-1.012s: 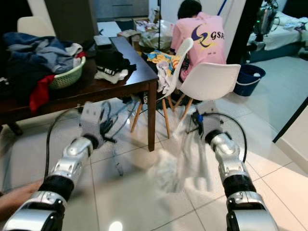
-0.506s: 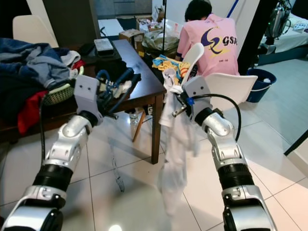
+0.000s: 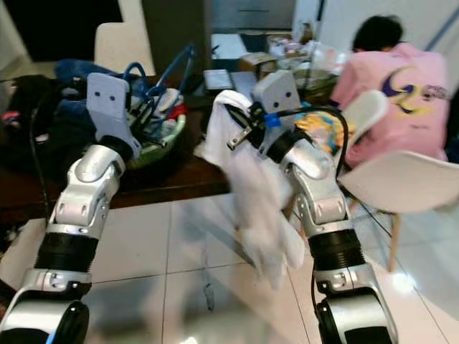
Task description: Hang hanger
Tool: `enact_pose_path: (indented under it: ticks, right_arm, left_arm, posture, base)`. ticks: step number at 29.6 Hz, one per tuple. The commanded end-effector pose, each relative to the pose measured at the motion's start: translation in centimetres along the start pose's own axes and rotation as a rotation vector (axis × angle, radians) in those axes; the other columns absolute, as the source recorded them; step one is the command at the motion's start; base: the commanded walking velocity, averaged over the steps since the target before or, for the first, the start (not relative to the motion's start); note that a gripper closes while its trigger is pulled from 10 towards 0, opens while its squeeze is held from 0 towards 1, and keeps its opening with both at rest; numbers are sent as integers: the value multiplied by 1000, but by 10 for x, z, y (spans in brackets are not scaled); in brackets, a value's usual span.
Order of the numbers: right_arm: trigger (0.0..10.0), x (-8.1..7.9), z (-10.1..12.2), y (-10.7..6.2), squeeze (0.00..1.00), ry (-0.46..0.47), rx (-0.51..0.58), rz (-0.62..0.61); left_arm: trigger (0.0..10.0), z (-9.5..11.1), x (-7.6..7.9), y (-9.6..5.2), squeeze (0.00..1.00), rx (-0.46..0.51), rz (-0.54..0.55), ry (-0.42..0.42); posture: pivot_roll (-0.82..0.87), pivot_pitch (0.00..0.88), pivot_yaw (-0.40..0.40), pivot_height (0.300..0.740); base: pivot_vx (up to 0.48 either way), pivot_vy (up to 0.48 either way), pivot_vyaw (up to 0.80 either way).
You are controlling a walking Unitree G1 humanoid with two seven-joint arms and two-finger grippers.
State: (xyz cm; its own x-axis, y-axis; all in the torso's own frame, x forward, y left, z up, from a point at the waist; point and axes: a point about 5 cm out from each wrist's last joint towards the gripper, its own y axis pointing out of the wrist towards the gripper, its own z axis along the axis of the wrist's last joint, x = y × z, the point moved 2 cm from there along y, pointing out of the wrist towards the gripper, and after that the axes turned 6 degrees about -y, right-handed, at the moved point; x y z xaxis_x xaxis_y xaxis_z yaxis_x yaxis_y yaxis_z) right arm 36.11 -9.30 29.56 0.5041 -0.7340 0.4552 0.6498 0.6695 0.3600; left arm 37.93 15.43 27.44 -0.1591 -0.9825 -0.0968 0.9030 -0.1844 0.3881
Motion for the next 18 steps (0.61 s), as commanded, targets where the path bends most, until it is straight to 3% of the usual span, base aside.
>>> enact_pose_path:
  ticks: [1, 5, 9, 17, 18]
  right_arm:
    - [10000, 8, 13, 2, 0, -3, 33, -14]
    - [10000, 15, 25, 9, 0, -3, 59, -26]
    - [10000, 37, 55, 27, 0, -49, 128, -86]
    - [10000, 61, 101, 47, 0, -117, 223, -139]
    - [10000, 71, 110, 51, 0, -142, 232, -186]
  left_arm:
    - [10000, 2, 12, -1, 0, 1, -31, -5]
    - [10000, 2, 16, -3, 0, -9, -40, -15]
    - [10000, 4, 24, -4, 0, -2, -75, -34]
    - [10000, 7, 26, -2, 0, 9, -74, -38]
    - [10000, 8, 28, -2, 0, 12, -79, -41]
  posture:
    - [46, 62, -46, 740]
    - [48, 61, -47, 740]
    - [50, 57, -51, 740]
    - [52, 51, -55, 740]
    - [53, 48, -55, 740]
  base:
    - [480, 0, 0]
    - [480, 0, 0]
    - [480, 0, 0]
    - [480, 0, 0]
    - [480, 0, 0]
